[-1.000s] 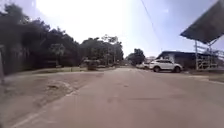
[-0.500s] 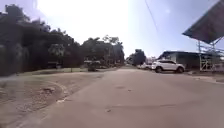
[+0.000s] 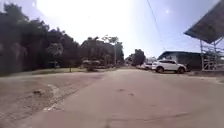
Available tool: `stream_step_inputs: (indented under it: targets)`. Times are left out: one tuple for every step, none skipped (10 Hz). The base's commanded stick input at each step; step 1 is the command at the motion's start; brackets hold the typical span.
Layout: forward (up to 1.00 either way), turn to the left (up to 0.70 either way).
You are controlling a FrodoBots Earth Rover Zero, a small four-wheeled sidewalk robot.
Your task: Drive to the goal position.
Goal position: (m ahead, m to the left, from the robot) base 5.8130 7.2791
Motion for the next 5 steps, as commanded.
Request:
stream_step_inputs:
  targets:
    - [0.7,0.0]
    - [0.7,0.0]
    - [0.7,0.0]
    - [0.7,0.0]
    - [0.7,0.0]
